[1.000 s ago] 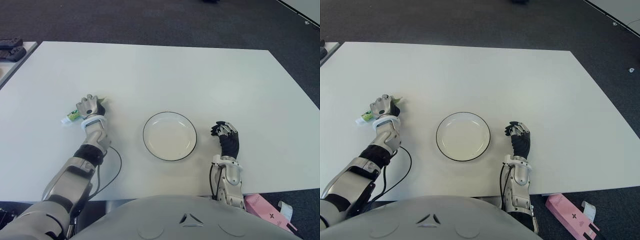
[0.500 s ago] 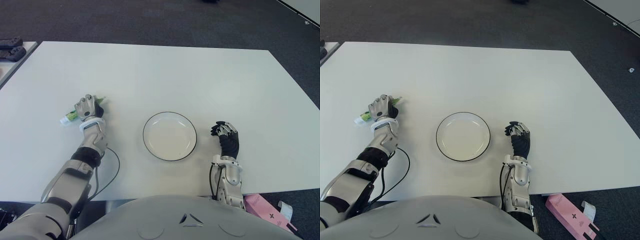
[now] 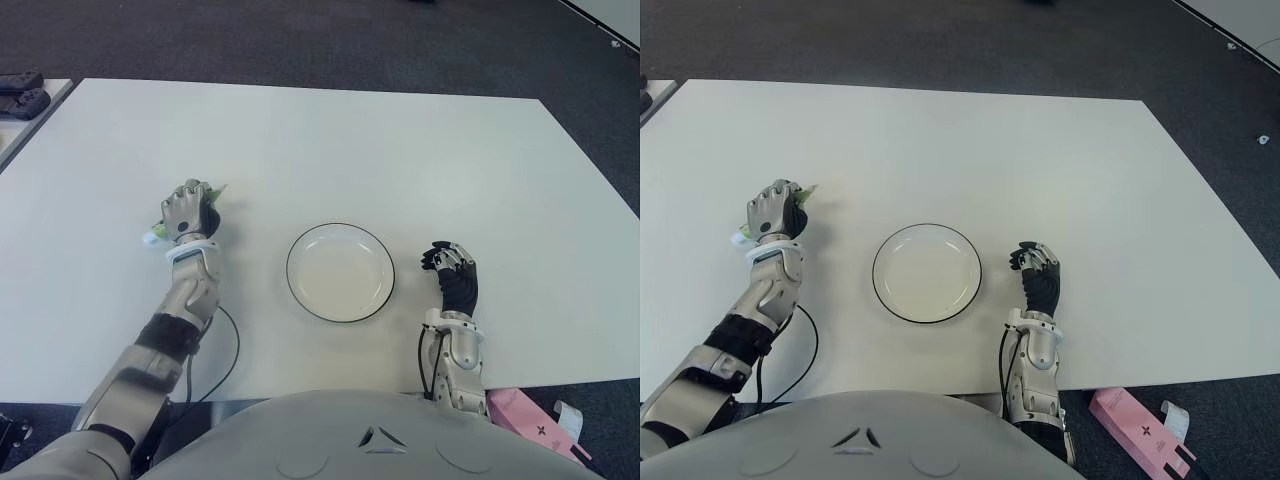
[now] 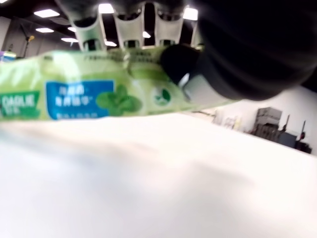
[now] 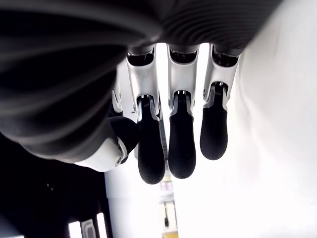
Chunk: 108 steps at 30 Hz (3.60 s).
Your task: Put the toothpaste on the table into the plate.
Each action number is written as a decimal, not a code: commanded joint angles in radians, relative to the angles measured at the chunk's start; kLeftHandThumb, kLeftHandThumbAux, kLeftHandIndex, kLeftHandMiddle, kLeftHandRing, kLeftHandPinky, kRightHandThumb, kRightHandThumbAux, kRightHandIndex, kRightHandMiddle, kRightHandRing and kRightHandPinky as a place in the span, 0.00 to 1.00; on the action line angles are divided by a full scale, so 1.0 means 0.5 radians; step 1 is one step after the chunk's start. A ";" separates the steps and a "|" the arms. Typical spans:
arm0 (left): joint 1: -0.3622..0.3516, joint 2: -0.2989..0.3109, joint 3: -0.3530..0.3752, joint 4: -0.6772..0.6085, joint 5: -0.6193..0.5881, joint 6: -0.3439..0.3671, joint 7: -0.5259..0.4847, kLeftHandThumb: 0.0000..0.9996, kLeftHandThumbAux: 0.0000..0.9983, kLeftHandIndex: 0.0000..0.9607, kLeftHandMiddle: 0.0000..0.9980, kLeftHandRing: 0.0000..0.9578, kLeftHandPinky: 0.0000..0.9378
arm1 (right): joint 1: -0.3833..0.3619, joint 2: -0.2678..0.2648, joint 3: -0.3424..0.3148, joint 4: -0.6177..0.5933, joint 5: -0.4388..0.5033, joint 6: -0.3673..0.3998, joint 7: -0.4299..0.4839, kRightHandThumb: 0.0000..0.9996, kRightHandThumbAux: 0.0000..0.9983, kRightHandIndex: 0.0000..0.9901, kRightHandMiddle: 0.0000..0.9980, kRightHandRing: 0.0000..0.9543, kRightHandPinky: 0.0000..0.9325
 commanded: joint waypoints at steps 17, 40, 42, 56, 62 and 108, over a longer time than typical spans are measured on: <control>0.100 0.156 -0.031 -0.771 0.113 -0.537 -0.207 0.85 0.67 0.41 0.53 0.91 0.91 | -0.043 0.069 0.012 0.112 0.026 0.092 -0.003 0.70 0.72 0.44 0.58 0.58 0.57; -0.044 0.144 -0.199 -0.788 0.178 -1.075 -0.432 0.85 0.67 0.42 0.55 0.91 0.91 | -0.052 0.064 0.023 0.113 0.011 0.112 -0.025 0.71 0.72 0.43 0.56 0.57 0.57; -0.044 0.139 -0.202 -0.789 0.174 -1.106 -0.465 0.85 0.67 0.42 0.55 0.91 0.91 | -0.050 0.064 0.023 0.110 0.013 0.113 -0.026 0.71 0.72 0.43 0.56 0.57 0.57; -0.004 0.165 -0.260 -0.759 0.098 -1.461 -0.601 0.85 0.67 0.41 0.55 0.90 0.92 | -0.029 0.075 0.025 0.074 0.018 0.152 -0.048 0.71 0.72 0.44 0.56 0.57 0.57; -0.002 0.174 -0.251 -0.745 0.131 -1.500 -0.658 0.85 0.67 0.41 0.55 0.90 0.91 | -0.023 0.074 0.029 0.068 0.011 0.156 -0.053 0.71 0.72 0.44 0.56 0.57 0.57; -0.801 -0.574 -0.407 0.829 0.431 0.412 -1.068 0.18 0.27 0.00 0.05 0.02 0.04 | -0.037 0.099 0.053 0.046 0.034 0.226 -0.132 0.71 0.72 0.43 0.56 0.58 0.58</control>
